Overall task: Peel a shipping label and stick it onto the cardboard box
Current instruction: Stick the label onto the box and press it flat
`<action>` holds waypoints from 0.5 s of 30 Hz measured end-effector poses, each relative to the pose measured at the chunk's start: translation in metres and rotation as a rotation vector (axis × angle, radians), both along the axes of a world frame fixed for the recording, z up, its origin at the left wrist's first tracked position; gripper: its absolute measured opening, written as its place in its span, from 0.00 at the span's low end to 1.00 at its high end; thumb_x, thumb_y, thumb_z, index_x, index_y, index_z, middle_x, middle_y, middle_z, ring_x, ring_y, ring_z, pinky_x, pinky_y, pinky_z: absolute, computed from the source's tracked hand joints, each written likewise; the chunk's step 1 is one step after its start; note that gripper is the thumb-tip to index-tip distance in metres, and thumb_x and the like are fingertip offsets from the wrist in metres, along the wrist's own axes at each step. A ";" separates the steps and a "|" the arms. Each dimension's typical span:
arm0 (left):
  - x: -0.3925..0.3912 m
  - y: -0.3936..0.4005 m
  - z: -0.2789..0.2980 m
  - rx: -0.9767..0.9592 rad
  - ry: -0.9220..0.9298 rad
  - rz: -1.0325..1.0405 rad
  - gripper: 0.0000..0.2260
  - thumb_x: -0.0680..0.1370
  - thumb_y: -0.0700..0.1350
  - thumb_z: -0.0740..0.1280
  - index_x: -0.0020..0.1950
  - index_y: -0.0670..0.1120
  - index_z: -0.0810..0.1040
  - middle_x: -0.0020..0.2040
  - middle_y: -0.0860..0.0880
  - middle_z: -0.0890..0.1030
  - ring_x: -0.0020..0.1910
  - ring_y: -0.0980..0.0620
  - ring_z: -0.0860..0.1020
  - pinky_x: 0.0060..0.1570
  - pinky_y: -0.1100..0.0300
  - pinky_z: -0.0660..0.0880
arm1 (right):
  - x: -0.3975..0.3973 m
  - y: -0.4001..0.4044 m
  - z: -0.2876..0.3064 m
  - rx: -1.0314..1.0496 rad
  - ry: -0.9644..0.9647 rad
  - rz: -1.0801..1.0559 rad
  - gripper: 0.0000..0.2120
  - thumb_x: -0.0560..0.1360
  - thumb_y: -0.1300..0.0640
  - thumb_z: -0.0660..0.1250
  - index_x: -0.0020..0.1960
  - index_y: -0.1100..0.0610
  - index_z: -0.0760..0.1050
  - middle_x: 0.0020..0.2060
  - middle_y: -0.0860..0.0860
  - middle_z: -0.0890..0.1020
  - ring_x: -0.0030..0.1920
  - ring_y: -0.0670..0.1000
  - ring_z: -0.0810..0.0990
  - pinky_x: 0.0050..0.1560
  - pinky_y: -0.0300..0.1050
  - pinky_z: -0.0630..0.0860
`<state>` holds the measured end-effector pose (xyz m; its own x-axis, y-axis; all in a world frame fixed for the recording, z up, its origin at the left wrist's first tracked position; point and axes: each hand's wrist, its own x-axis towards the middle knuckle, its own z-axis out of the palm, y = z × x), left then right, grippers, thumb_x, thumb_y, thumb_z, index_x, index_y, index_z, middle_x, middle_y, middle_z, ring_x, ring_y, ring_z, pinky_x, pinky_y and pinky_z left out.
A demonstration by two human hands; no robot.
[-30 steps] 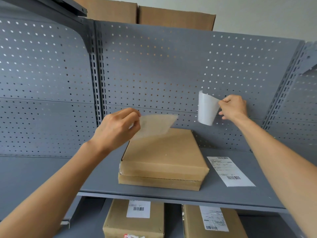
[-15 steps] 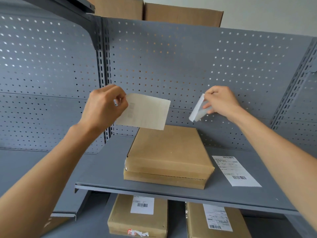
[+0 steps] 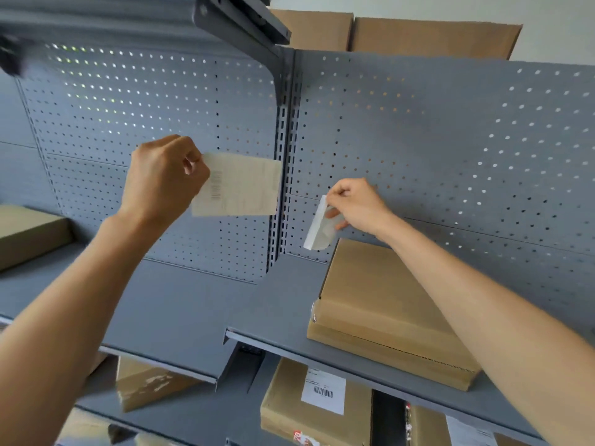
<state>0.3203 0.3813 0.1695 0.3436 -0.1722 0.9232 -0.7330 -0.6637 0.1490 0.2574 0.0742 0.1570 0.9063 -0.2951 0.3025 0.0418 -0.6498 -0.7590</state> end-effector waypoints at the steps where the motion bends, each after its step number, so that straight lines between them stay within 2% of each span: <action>1: 0.001 0.006 -0.002 -0.007 0.016 0.019 0.03 0.73 0.31 0.68 0.41 0.35 0.82 0.37 0.39 0.83 0.33 0.43 0.79 0.33 0.62 0.71 | 0.008 0.011 -0.005 -0.025 0.015 0.012 0.08 0.79 0.62 0.65 0.42 0.57 0.79 0.45 0.55 0.85 0.44 0.52 0.87 0.36 0.50 0.85; 3: 0.001 0.013 -0.005 -0.014 0.041 0.038 0.03 0.72 0.32 0.68 0.40 0.35 0.81 0.37 0.40 0.83 0.33 0.42 0.79 0.32 0.58 0.73 | 0.020 0.030 -0.018 -0.192 0.062 0.041 0.07 0.79 0.61 0.64 0.44 0.61 0.79 0.43 0.57 0.84 0.40 0.53 0.83 0.34 0.49 0.82; 5: 0.000 0.012 -0.008 -0.009 0.054 0.031 0.04 0.71 0.32 0.67 0.40 0.36 0.81 0.36 0.41 0.83 0.32 0.41 0.79 0.32 0.53 0.77 | 0.026 0.045 -0.031 -0.475 0.182 0.087 0.08 0.77 0.61 0.63 0.43 0.62 0.77 0.39 0.57 0.80 0.36 0.54 0.75 0.32 0.47 0.72; 7: -0.002 0.003 -0.009 0.009 0.058 0.009 0.04 0.72 0.33 0.66 0.39 0.37 0.80 0.36 0.42 0.82 0.32 0.40 0.79 0.30 0.50 0.78 | 0.026 0.057 -0.043 -0.690 0.313 0.108 0.08 0.73 0.63 0.61 0.36 0.60 0.72 0.31 0.56 0.73 0.31 0.53 0.67 0.32 0.46 0.64; 8: -0.003 -0.004 -0.009 0.022 0.062 -0.002 0.04 0.72 0.33 0.66 0.39 0.37 0.80 0.36 0.42 0.82 0.32 0.40 0.79 0.30 0.48 0.78 | 0.025 0.062 -0.048 -0.759 0.342 0.126 0.10 0.71 0.65 0.60 0.32 0.57 0.67 0.28 0.54 0.67 0.30 0.53 0.62 0.31 0.45 0.60; 10: -0.005 -0.021 -0.009 0.046 0.072 -0.021 0.05 0.73 0.34 0.66 0.39 0.37 0.80 0.37 0.43 0.82 0.32 0.40 0.79 0.29 0.47 0.78 | 0.021 0.070 -0.056 -0.844 0.350 0.168 0.14 0.68 0.68 0.58 0.31 0.54 0.59 0.27 0.51 0.59 0.30 0.53 0.58 0.31 0.46 0.58; 15: -0.010 -0.053 -0.013 0.074 0.058 -0.098 0.05 0.74 0.35 0.66 0.39 0.38 0.79 0.36 0.43 0.81 0.31 0.40 0.78 0.29 0.47 0.78 | 0.009 0.072 -0.067 -0.946 0.390 0.235 0.17 0.68 0.70 0.61 0.31 0.54 0.57 0.28 0.52 0.60 0.33 0.53 0.60 0.32 0.45 0.59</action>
